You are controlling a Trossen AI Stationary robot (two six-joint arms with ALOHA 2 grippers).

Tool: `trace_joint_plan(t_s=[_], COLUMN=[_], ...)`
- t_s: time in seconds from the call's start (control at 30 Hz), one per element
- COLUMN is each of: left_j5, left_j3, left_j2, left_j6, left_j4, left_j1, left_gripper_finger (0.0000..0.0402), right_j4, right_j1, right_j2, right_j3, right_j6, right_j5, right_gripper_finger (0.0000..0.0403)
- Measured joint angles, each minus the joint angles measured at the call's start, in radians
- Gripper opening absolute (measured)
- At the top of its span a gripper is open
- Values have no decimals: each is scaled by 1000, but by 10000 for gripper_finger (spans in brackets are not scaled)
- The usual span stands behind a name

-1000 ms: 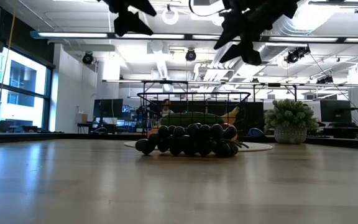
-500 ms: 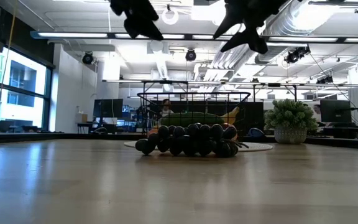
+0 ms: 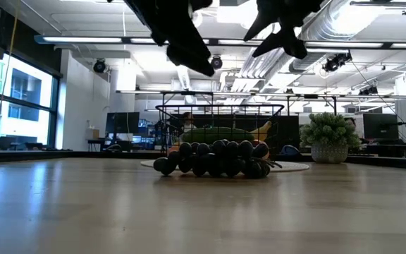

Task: Build produce basket
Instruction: Put the grapes into mesh basket

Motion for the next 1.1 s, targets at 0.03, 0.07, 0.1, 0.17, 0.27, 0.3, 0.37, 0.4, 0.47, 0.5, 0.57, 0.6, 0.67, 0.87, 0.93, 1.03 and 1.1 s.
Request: trace_joint_plan(t_s=[0.03, 0.07, 0.1, 0.17, 0.27, 0.3, 0.37, 0.4, 0.47, 0.5, 0.57, 0.6, 0.67, 0.87, 0.93, 1.03, 1.1], left_j5=[0, 0, 0, 0, -1, 0, 0, 0, 0, 0, -1, -1, -1, -46, -37, -16, -16], left_j3=[0, 0, 0, 0, 0, 0, 0, 0, 0, 0, 0, 0, 0, 1, 1, 1, 1], left_j2=[12, 24, 36, 59, 86, 96, 119, 131, 157, 170, 199, 215, 239, 316, 337, 368, 386], left_j6=[-1, -4, -5, -6, -7, -7, -7, -7, -7, -7, -8, -8, -8, -8, -8, -8, -21], left_j4=[19, 35, 47, 73, 110, 119, 136, 143, 164, 172, 191, 198, 210, 222, 226, 224, 222], left_j1=[-1, -1, -1, -4, -11, -13, -19, -21, -27, -30, -36, -39, -42, -44, -44, -44, -46], left_gripper_finger=[287, 287, 287, 287, 287, 287, 287, 287, 287, 287, 287, 287, 287, 287, 287, 287, 287], right_j4=[-9, -20, -30, -45, -77, -85, -100, -106, -116, -119, -121, -120, -120, -123, -123, -122, -123], right_j1=[3, 6, 9, 17, 25, 28, 29, 28, 28, 28, 28, 28, 28, 28, 28, 28, 28], right_j2=[0, 0, 0, 0, 0, 0, 0, 0, 0, 0, 0, 0, 0, 0, 0, 0, 0], right_j3=[0, 0, 0, 0, 0, 0, 0, 0, 0, 0, 0, 0, 0, 0, 0, 0, 0], right_j6=[0, 1, 1, 2, 2, 2, 11, 17, 25, 25, 25, 25, 25, 25, 26, 27, 28], right_j5=[1, 3, 12, 34, 55, 57, 65, 70, 81, 88, 97, 97, 97, 106, 120, 129, 129], right_gripper_finger=[162, 162, 162, 162, 162, 162, 162, 162, 162, 162, 162, 162, 162, 162, 162, 162, 162])
